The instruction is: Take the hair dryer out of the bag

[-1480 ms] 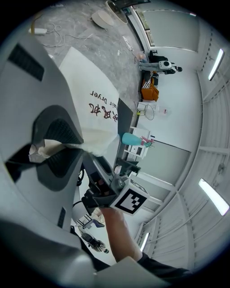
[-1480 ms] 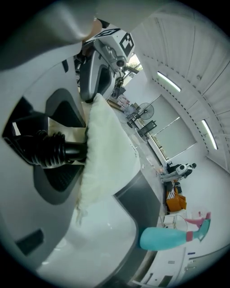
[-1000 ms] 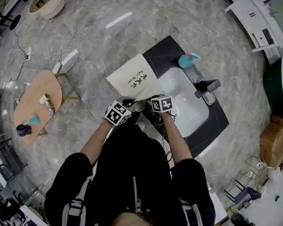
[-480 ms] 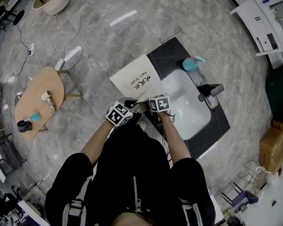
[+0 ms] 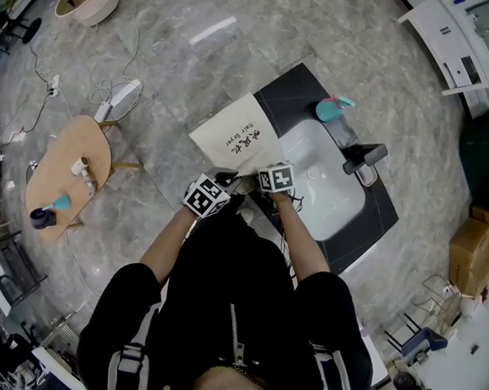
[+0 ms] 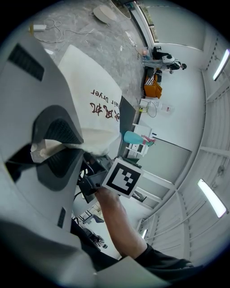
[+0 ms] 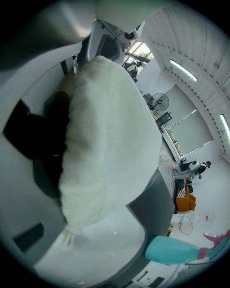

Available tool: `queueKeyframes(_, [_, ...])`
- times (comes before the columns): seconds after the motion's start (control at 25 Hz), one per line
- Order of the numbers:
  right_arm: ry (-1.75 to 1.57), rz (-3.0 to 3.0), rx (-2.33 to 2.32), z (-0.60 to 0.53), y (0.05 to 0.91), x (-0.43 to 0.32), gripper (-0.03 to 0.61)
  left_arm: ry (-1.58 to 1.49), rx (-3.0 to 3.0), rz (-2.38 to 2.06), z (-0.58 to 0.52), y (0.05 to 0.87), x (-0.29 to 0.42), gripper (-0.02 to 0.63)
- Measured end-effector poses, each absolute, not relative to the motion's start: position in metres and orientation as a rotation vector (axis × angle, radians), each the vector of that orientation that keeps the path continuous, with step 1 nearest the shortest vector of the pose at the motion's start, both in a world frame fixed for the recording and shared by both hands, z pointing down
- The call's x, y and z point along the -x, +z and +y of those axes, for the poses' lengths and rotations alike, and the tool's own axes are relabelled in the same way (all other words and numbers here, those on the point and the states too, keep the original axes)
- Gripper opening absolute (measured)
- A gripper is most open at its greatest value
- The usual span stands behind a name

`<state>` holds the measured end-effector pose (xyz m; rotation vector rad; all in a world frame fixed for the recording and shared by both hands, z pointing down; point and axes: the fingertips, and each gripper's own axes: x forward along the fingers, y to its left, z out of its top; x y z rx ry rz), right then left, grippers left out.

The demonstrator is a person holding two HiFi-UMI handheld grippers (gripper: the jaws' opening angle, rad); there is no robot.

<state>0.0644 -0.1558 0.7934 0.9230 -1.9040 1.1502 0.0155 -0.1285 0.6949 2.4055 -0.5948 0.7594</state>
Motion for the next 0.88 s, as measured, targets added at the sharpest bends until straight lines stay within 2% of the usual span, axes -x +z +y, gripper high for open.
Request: queueKeyframes(0.88, [1.151, -1.910, -0.937, -0.131, 0.777, -0.075, 0.196, 0.767, -2.454, -0.652, -0.129, 0.685, -0.016, 0.051])
